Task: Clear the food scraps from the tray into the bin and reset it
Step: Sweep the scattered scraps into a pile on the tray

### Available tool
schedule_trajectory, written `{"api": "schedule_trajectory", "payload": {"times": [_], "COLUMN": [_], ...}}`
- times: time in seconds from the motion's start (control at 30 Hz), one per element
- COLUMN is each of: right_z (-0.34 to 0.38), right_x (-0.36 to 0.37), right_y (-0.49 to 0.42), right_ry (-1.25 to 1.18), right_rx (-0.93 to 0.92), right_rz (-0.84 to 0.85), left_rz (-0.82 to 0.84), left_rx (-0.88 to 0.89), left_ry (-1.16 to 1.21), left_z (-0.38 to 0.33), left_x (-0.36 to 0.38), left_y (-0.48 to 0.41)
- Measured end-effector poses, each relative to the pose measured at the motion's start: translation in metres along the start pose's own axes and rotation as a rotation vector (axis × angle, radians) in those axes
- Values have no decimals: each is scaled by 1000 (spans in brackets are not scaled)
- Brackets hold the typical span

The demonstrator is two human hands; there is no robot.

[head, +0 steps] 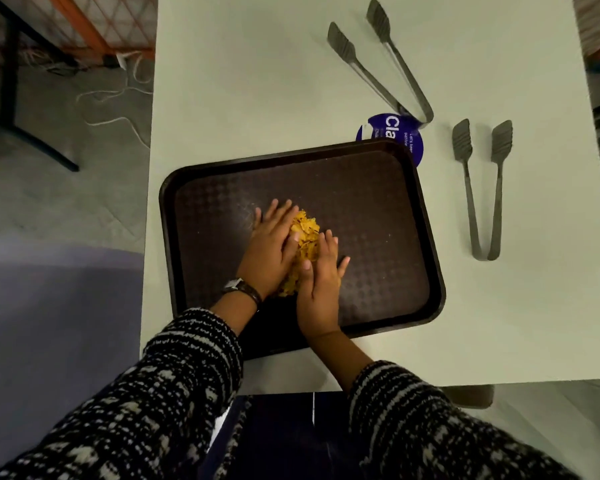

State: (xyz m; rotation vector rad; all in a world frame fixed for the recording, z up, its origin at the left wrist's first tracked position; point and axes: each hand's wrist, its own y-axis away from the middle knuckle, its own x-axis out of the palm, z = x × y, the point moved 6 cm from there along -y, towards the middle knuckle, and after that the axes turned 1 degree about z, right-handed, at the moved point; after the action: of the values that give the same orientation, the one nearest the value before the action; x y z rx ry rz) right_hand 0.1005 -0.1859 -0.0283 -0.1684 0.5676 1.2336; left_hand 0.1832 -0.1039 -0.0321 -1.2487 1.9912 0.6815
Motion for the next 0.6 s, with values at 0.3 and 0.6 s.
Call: {"api": "schedule_trajectory", "payload": {"times": [0.3,0.6], "right_z": [7,20], "right_x": [16,20], "right_y": [-15,-22], "right_ry": [-76,-575], "right_rx": [-13,129], "right_rz": [-14,43], "left_rz": [-65,-358], "left_rx": [-93,-232], "left_ry": [123,587], "left_z": [-6,-15], "left_x": [11,-5], "left_y": [7,16]}}
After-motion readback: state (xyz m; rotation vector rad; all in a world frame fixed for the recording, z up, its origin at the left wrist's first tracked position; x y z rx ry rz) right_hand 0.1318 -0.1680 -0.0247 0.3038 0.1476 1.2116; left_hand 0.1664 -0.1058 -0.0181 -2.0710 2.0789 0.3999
